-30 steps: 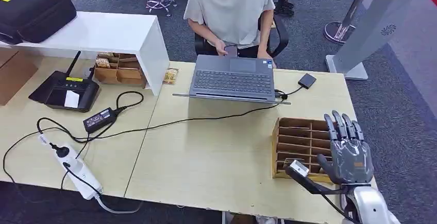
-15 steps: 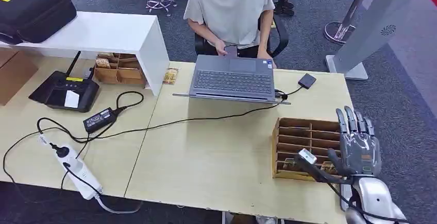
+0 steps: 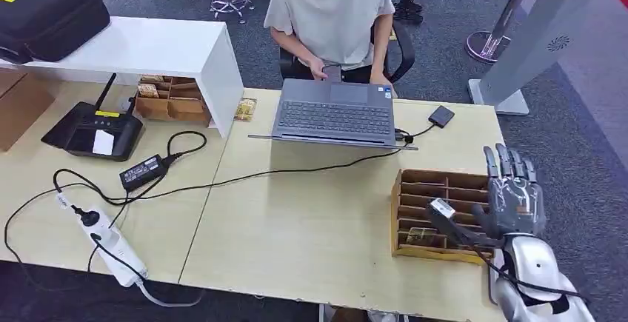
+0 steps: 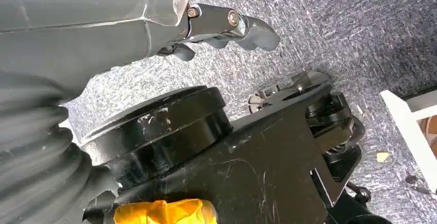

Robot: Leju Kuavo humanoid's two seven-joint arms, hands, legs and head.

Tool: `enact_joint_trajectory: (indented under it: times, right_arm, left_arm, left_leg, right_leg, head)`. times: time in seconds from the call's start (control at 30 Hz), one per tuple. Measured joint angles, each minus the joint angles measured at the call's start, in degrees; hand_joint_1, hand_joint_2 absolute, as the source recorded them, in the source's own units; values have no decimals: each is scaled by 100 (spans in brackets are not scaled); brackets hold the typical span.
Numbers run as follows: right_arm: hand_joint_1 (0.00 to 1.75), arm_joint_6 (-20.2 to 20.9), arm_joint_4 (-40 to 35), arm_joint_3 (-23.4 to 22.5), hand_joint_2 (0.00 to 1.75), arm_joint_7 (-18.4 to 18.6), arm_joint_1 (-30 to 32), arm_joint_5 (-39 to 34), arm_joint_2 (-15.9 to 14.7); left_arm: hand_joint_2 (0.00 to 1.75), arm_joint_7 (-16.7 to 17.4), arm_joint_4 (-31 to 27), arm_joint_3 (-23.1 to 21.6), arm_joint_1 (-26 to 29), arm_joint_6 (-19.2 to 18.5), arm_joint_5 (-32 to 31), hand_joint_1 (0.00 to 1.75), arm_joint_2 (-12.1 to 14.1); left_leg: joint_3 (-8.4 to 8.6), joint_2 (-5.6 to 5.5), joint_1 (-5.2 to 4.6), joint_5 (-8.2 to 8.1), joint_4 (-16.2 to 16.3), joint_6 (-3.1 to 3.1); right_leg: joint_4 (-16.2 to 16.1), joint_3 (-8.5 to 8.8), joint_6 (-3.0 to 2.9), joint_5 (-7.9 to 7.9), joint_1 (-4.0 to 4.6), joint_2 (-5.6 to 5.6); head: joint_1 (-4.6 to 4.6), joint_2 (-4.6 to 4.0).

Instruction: Pass the card to the sensor for recognition and then transmit it.

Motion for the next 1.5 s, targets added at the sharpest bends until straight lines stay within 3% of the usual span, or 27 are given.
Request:
enact_joint_trajectory:
  times: [0.7, 1.5]
  right_arm:
    - [0, 125, -94, 295, 175, -205, -30, -260, 11]
    - [0, 304, -457, 623, 175, -422, -108, -592, -282]
  left_arm:
    - [175, -2, 0, 7, 0, 0, 0, 0, 0]
    - [175, -20, 0, 153, 6, 0, 35, 0, 0]
  left_leg:
    - [1, 0, 0, 0, 1, 0]
    - [1, 1, 0, 0, 1, 0]
  right_leg:
    - [0, 0, 0, 0, 0, 1]
    - [0, 0, 0, 0, 0, 0]
  head:
    - [0, 0]
    - [0, 0]
